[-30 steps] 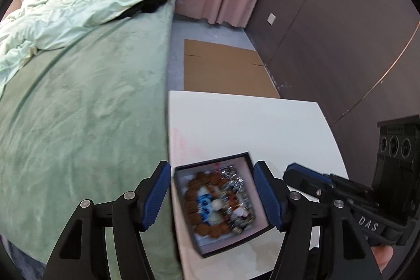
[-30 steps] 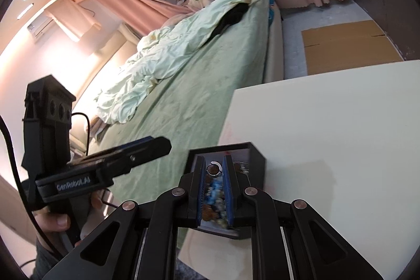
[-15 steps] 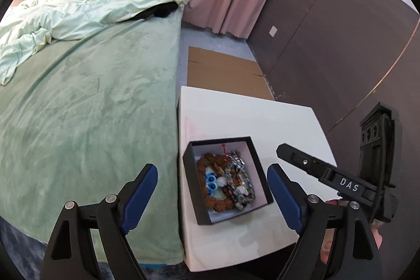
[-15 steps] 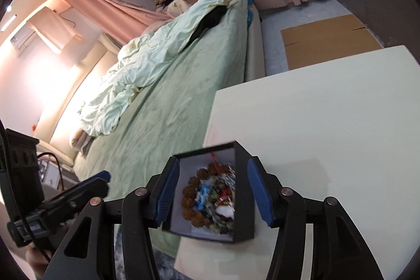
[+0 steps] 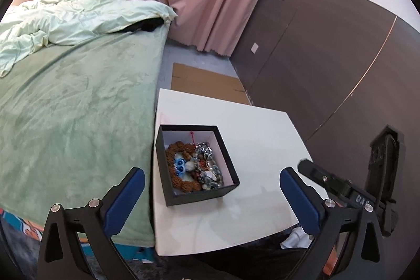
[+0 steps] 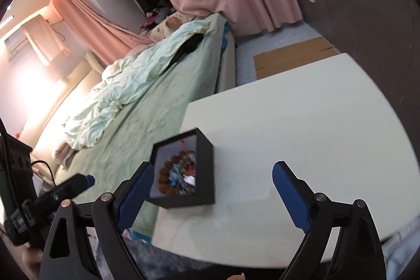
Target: Organize jewelry
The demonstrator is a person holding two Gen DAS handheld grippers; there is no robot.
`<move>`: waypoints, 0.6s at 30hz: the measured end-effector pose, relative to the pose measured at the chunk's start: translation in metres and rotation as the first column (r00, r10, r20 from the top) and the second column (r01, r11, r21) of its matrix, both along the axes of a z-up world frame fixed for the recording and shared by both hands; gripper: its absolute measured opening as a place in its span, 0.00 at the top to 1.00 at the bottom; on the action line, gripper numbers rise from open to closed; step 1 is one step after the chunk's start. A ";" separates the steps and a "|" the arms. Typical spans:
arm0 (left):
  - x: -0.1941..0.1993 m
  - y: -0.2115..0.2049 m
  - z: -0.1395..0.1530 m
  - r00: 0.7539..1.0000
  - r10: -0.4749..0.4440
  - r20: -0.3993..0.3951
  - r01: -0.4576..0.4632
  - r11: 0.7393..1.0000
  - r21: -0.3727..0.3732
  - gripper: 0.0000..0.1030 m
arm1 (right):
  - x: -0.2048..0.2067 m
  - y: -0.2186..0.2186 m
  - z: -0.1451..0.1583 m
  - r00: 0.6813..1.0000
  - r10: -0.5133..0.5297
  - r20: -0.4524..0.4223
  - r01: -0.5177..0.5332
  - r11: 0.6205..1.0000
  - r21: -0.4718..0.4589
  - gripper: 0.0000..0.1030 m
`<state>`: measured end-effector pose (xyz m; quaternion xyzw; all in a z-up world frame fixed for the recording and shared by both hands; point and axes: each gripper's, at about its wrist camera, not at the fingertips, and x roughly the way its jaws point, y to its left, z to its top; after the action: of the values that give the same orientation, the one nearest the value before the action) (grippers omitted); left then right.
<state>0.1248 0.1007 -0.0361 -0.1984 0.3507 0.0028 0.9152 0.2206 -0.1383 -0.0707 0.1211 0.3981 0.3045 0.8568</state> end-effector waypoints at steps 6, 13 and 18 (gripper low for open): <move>-0.022 -0.022 -0.003 0.999 0.011 0.041 -0.012 0.999 0.032 0.00 | -0.031 -0.036 0.004 0.998 -0.046 0.034 0.047 0.999 -0.025 0.07; -0.052 -0.041 0.005 0.997 0.026 0.070 -0.028 0.999 0.035 0.00 | -0.072 -0.053 0.034 0.995 -0.015 0.095 0.022 0.997 -0.074 0.00; -0.072 -0.056 0.021 0.995 0.028 0.094 -0.036 0.996 0.082 0.01 | -0.099 -0.059 0.043 0.995 -0.008 0.104 0.021 0.993 -0.120 0.00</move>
<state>0.0526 0.0451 -0.0147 -0.1655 0.3044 0.0230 0.9378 0.1211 -0.1977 -0.0281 0.0560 0.3699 0.2796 0.8842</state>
